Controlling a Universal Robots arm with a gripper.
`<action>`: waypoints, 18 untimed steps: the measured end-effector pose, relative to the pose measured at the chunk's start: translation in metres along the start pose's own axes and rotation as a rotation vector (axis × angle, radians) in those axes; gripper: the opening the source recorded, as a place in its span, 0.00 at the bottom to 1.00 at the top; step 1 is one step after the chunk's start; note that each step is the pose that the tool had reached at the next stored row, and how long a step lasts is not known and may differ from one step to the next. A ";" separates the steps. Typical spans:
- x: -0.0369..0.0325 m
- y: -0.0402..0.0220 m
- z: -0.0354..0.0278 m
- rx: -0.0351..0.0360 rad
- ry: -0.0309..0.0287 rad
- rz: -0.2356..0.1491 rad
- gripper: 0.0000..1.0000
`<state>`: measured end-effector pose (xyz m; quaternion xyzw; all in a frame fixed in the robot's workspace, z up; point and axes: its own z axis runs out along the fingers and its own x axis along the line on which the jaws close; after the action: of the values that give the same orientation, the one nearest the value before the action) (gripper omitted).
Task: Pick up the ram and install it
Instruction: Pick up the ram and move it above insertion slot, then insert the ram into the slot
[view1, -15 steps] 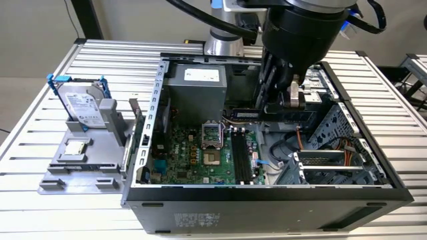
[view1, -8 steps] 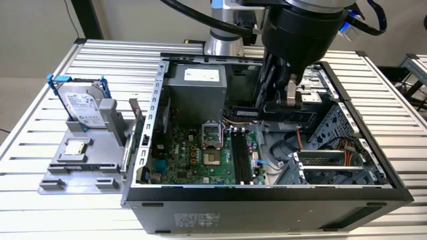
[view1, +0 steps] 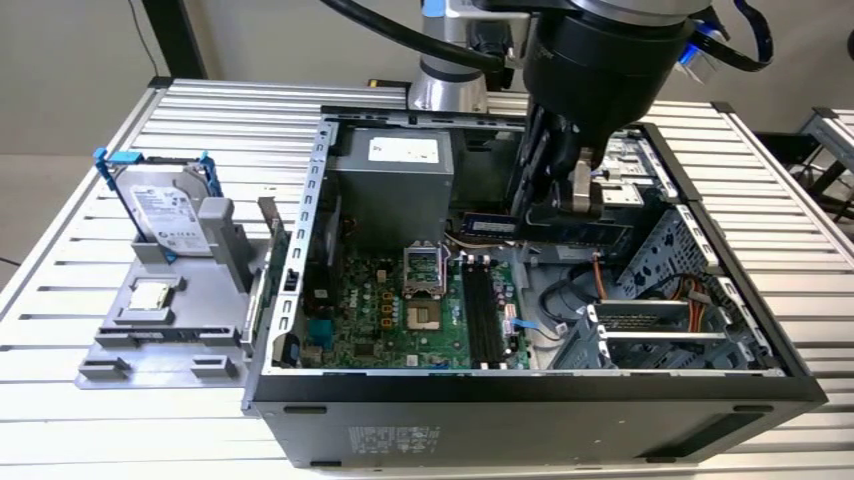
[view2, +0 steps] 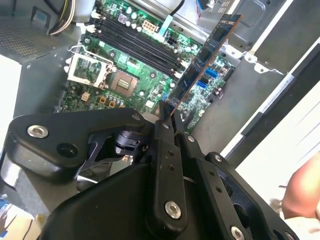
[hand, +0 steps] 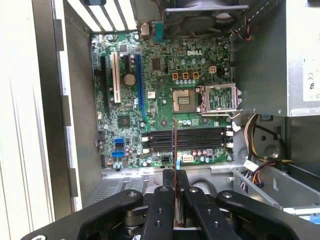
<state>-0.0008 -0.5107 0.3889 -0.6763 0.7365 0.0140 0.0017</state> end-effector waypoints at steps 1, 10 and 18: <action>0.0000 0.0000 0.0000 -0.0005 0.0001 0.000 0.00; 0.0000 0.0000 0.0000 -0.0039 0.0003 0.006 0.00; 0.0000 0.0000 0.0000 -0.0018 -0.0017 0.103 0.00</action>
<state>-0.0009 -0.5107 0.3889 -0.6375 0.7703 0.0153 0.0011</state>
